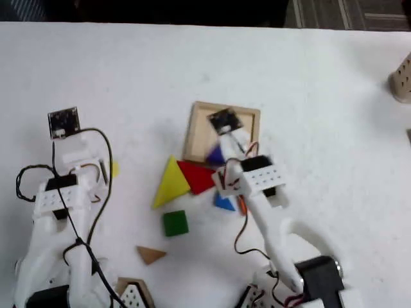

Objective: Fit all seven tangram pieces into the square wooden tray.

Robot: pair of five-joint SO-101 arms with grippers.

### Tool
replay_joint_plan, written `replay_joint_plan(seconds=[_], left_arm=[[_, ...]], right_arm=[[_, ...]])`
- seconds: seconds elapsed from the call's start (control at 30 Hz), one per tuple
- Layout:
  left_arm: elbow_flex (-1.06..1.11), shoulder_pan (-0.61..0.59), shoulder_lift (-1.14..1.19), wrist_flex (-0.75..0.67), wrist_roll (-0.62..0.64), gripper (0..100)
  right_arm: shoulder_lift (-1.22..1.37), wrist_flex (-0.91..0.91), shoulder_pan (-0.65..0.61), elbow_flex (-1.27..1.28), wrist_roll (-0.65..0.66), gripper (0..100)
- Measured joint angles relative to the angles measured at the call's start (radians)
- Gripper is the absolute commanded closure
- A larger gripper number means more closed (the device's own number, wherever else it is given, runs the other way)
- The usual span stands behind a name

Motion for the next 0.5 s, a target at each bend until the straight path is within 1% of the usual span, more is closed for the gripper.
replay_joint_plan(seconds=[0.1,0.3,0.43,0.5], left_arm=[[0.0,0.0,0.0,0.0,0.0,73],[0.0,-0.002,0.0,0.0,0.0,73],[0.0,-0.005,0.0,0.0,0.0,73],[0.0,-0.005,0.0,0.0,0.0,73]], right_arm=[[-0.012,-0.005,0.029,0.0,0.0,98.1],[-0.014,-0.101,0.08,0.0,0.0,97.7],[-0.014,-0.115,0.083,-0.006,0.0,97.4],[-0.017,-0.115,0.084,-0.026,0.0,94.1]])
